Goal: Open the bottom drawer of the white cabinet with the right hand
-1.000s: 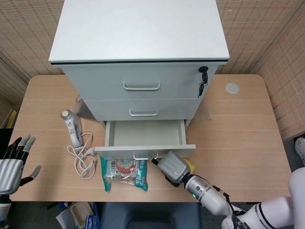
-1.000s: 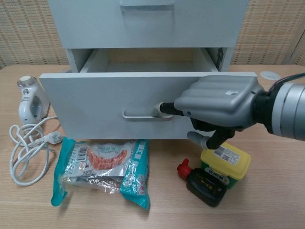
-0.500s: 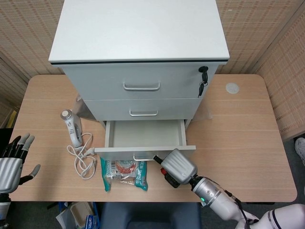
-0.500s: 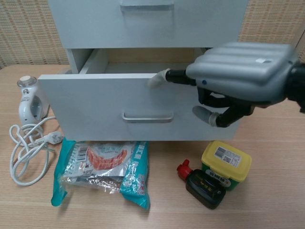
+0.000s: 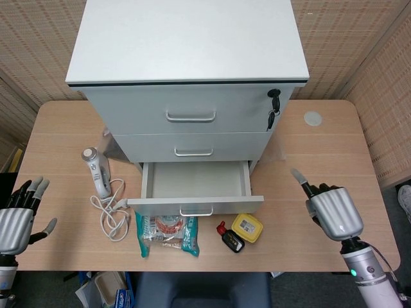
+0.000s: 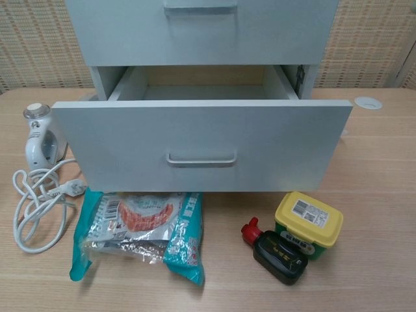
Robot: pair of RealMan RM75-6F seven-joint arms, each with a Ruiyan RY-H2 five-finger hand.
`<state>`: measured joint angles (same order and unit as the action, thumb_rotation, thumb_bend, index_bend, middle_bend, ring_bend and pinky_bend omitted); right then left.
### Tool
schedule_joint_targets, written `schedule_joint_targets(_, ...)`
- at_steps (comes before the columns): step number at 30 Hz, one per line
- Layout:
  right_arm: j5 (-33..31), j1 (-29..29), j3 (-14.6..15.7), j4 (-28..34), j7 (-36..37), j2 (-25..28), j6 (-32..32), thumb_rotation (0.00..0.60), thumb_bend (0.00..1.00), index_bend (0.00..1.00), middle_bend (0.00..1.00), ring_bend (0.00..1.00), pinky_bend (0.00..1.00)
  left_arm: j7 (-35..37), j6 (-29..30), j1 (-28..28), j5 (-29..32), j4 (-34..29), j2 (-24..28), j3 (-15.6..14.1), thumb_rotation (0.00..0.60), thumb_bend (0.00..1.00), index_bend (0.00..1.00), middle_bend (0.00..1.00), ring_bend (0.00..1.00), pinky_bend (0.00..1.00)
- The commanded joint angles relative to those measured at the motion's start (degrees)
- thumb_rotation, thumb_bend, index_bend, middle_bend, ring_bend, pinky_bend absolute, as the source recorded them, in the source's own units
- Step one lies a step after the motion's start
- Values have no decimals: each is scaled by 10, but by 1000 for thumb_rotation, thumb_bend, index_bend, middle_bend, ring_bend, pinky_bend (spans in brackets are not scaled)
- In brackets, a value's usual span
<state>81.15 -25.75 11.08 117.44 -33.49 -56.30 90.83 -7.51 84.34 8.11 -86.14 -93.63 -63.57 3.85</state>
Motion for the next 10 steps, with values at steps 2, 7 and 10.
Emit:
schedule_joint_targets(2, -20, 53, -1, -56, 64, 12, 21, 600, 287, 63, 308, 263, 444, -7, 8, -1, -5, 2, -9, 0, 600, 269, 0, 0, 0, 143)
schedule_joint_targets(7, -11, 98, -11, -115, 114, -8, 40, 600, 219, 17, 142, 95, 247, -16, 13, -4, -9, 0, -18, -5, 600, 269, 0, 0, 0, 141)
schedule_joint_targets(10, -19, 119, -17, -137, 123, -24, 43, 600, 218, 16, 137, 90, 241, -20, 14, -5, -10, -1, -21, -6, 600, 269, 0, 0, 0, 141)
